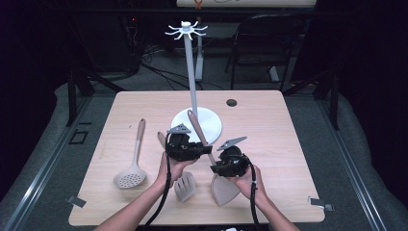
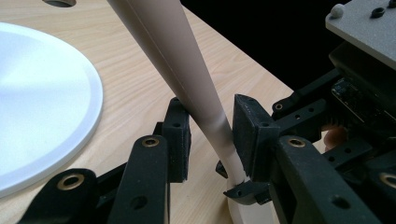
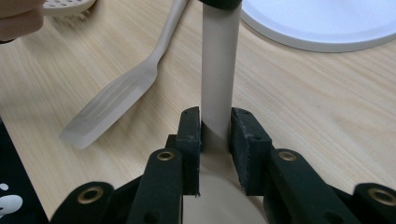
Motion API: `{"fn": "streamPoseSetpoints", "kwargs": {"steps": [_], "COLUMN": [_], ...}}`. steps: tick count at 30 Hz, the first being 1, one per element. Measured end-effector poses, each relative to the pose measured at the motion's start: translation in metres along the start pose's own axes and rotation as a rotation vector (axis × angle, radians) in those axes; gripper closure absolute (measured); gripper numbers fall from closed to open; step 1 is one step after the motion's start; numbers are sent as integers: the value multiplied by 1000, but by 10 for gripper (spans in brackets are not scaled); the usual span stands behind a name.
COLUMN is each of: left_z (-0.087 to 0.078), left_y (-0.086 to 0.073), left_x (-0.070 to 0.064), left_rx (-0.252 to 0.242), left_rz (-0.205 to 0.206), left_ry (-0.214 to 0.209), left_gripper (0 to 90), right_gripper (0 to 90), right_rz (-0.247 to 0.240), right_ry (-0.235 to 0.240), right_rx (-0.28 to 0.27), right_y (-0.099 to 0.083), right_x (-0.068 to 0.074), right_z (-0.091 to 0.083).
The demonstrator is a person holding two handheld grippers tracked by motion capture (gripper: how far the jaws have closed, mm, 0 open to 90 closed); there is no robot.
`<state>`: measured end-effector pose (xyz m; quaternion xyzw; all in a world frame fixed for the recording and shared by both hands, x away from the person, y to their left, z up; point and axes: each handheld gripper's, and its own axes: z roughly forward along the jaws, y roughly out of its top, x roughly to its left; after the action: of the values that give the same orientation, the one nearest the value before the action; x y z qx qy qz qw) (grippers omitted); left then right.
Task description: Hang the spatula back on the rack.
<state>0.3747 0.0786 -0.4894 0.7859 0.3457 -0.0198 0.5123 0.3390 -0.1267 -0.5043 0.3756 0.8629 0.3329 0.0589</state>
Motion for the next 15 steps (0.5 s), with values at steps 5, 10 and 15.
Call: {"fn": "streamPoseSetpoints", "kwargs": {"steps": [5,10,15], "left_z": [-1,2,2], "left_y": [0,-2,-4], "left_x": [-1,-5,-6], "left_rx": [-8,-2,-24], "left_rz": [17,35,29], "left_ry": [-5,-8,-10], "left_gripper": [663,637,689], "right_gripper": [759,763,764], "right_rz": [0,3,7], "right_ry": [-14,-19,-15], "right_rx": [-18,-29,-53], "right_y": [0,1,0], "right_x": [2,3,3], "right_z": [-1,-3,-5]}}
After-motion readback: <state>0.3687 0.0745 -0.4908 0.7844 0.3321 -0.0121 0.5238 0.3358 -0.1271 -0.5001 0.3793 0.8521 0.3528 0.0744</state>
